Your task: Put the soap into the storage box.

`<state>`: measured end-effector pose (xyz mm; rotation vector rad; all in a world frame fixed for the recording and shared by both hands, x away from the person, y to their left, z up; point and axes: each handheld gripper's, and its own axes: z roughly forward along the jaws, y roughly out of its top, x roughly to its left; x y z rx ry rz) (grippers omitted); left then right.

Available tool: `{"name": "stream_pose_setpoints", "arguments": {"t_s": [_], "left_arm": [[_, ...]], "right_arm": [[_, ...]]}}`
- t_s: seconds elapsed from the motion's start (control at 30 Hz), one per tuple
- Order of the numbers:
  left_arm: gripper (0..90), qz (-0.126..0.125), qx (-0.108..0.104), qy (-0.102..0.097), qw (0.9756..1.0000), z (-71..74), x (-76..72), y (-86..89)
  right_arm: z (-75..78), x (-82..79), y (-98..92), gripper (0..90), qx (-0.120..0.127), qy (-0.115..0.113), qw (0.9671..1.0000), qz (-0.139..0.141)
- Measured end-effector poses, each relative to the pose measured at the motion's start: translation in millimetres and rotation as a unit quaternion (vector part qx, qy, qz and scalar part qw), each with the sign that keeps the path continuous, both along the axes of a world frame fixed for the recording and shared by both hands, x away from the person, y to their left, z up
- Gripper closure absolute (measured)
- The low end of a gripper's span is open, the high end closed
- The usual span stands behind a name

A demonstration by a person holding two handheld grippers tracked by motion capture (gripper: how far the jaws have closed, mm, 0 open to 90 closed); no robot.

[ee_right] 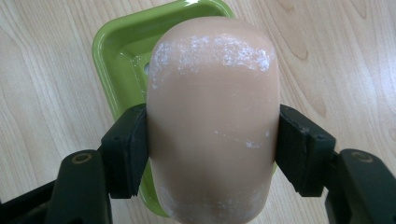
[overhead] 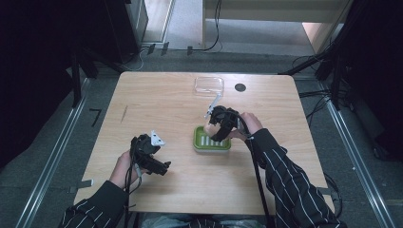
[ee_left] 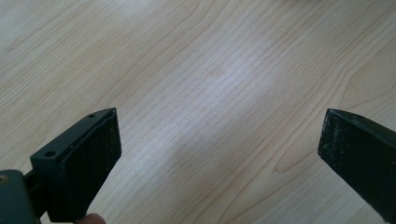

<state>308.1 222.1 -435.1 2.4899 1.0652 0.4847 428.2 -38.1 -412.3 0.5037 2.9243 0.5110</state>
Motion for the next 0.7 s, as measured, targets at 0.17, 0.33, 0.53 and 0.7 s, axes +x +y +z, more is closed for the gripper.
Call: {"name": "stream_pose_setpoints", "arguments": {"t_s": [0.17, 0.33, 0.53, 0.7], "left_arm": [[0.1, 0.002, 0.001, -0.001, 1.0000, 0.1, -0.7, 0.8], [0.1, 0.002, 0.001, -0.001, 1.0000, 0.5, -1.1, 1.1], [0.2, 0.004, 0.002, -0.001, 1.0000, 0.6, -1.5, 1.7], [0.1, 0.007, 0.000, -0.002, 1.0000, 0.3, -2.1, 2.9]], "right_arm": [[-1.8, 0.8, 0.9, 33.8, -0.001, 0.000, 1.0000, -0.001], [-4.2, 0.6, 2.9, 33.8, 0.001, -0.001, 1.0000, -0.001], [-6.5, 1.1, 4.5, 33.8, -0.003, 0.001, 1.0000, 0.005], [-9.6, 1.9, 5.8, 33.8, -0.006, -0.001, 1.0000, 0.007]]}}
